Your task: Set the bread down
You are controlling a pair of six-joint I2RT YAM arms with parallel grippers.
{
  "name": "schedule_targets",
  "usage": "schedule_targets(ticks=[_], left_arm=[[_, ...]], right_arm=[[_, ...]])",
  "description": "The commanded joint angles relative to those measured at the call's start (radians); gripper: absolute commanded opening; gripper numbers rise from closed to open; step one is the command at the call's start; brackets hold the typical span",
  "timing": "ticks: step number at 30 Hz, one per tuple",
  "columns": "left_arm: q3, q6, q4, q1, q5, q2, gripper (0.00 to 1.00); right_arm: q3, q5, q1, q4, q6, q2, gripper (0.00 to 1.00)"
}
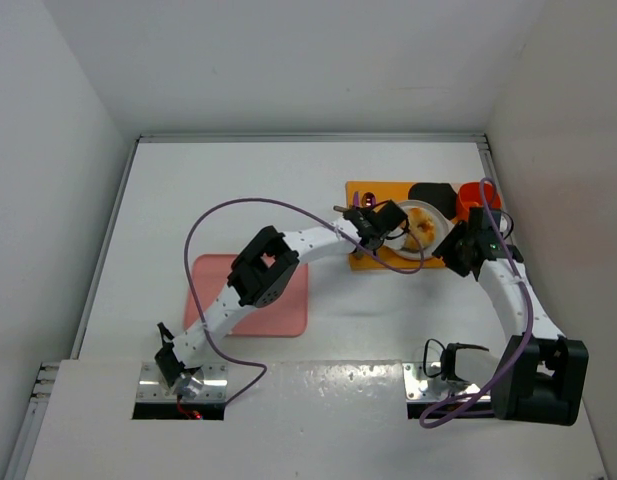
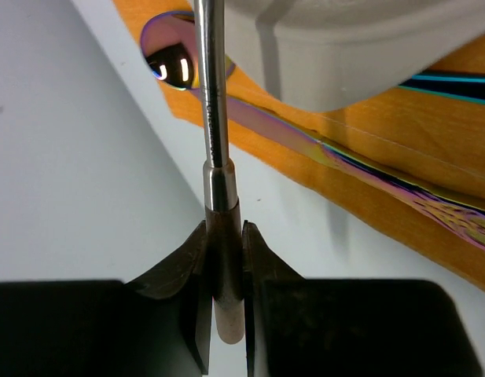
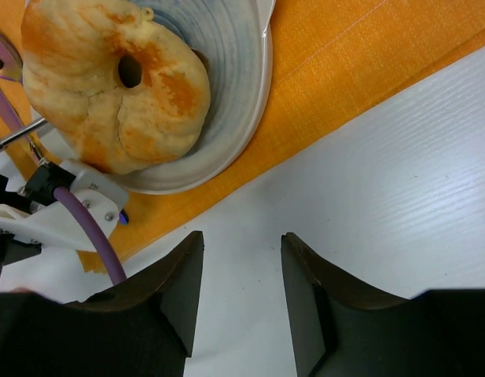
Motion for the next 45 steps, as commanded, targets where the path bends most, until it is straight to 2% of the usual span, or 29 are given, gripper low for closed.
schedule_targets(ticks=[1,3,7,13,17,23,31,40,42,45], left_arm=[[-0.076,0.097,0.158,-0.009,-0.152,-0.052,0.0],[-0.111,0.158,0.349,-0.009,-0.235,-0.064,0.0],[-0.096,0.231,0.511,-0.009,-0.331,-0.033,0.0],[-0.156,0.312,0.695,0.0,-0.36,-0.033,0.0],[-0.228,0.251,0.617,-0.021,-0.257,-0.107,0.0],[-0.138,0.311,0.639,0.029,-0.346,-0.03,0.0],[-0.052,0.312,0.651,0.075,-0.355,-0.021,0.0],[-0.041,0.341,0.676,0.106,-0.355,-0.003,0.0],[-0.009,0.268,0.631,0.118,-0.355,-0.003,0.0],[0.079,0.127,0.414,0.161,-0.346,-0.041,0.0]], right_arm=[[0.029,0.002,0.004,0.02,0.007,-0.006,0.44],[0.026,0.002,0.004,0.02,0.01,-0.01,0.44],[0.02,0.005,0.004,0.016,0.006,-0.014,0.44],[0.017,0.007,0.001,0.017,0.004,-0.022,0.44],[0.015,0.008,0.004,0.013,0.001,-0.025,0.44],[0.014,0.01,0.004,0.01,0.004,-0.032,0.44],[0.008,0.01,0.004,0.01,0.003,-0.037,0.44],[0.012,0.003,0.004,0.004,-0.008,-0.046,0.44],[0.008,0.005,0.004,0.004,-0.003,-0.048,0.44],[0.004,0.003,0.003,-0.001,-0.014,-0.048,0.44]])
